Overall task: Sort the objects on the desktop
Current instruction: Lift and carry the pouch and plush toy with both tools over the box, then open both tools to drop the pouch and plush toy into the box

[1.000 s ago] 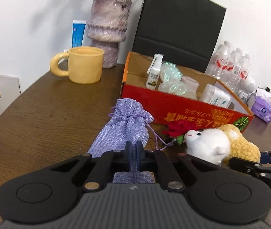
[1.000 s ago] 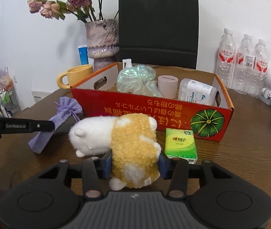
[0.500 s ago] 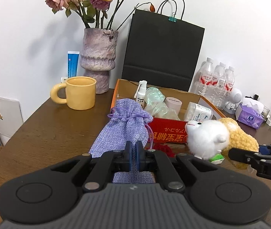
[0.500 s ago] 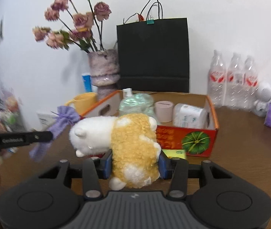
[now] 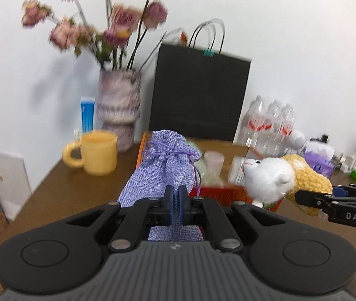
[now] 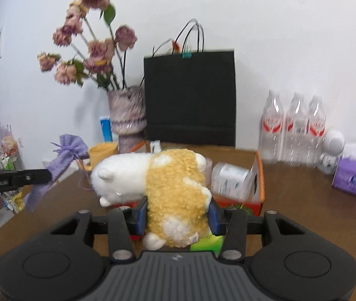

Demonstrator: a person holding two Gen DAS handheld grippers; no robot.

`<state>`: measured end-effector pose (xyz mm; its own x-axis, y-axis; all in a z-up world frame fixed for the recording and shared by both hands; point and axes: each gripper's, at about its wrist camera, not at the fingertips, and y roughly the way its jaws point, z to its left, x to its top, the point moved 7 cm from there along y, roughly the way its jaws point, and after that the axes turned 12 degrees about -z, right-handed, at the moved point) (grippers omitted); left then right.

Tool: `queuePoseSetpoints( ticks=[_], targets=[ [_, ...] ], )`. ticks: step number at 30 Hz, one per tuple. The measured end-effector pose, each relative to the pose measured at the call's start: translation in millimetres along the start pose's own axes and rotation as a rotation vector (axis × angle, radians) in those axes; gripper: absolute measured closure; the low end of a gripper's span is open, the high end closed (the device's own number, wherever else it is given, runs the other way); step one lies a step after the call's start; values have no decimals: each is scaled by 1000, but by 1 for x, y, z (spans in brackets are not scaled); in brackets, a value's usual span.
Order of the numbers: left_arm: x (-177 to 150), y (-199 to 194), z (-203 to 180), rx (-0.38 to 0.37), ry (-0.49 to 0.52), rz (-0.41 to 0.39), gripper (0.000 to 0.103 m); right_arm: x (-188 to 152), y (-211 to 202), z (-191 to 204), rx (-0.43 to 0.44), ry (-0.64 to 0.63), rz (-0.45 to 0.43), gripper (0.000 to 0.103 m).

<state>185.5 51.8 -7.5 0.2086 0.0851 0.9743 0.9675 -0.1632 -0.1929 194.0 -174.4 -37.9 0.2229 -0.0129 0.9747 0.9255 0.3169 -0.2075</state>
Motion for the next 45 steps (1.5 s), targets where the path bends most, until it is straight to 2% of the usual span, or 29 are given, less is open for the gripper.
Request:
queuePoseSetpoints(
  ticks=[7,11,13,18,24,35,45],
  targets=[
    [72,-4,-24,-59,46,-80,98,81,5,-17,-17,19,-35,58],
    [105,4,-40,-72,77,-112,98,118,20,-19,-44,-20,-41,58],
    [118,13,-48,-72,96,-118,98,128,30,-21,-56,-39,-34,58],
    [128,45,-55,-62,94,-93,98,115,65,-30,-63,-24,22,58],
    [94,100,-44,-36,57,20,98,97,106,-41,-73,-6,92,58],
    [0,192,-18,4,19,236,98,5,186,-65,-86,30,281,58],
    [-46,232,-10,38,34,338,98,-30,214,-61,-76,0,344,58]
  ],
)
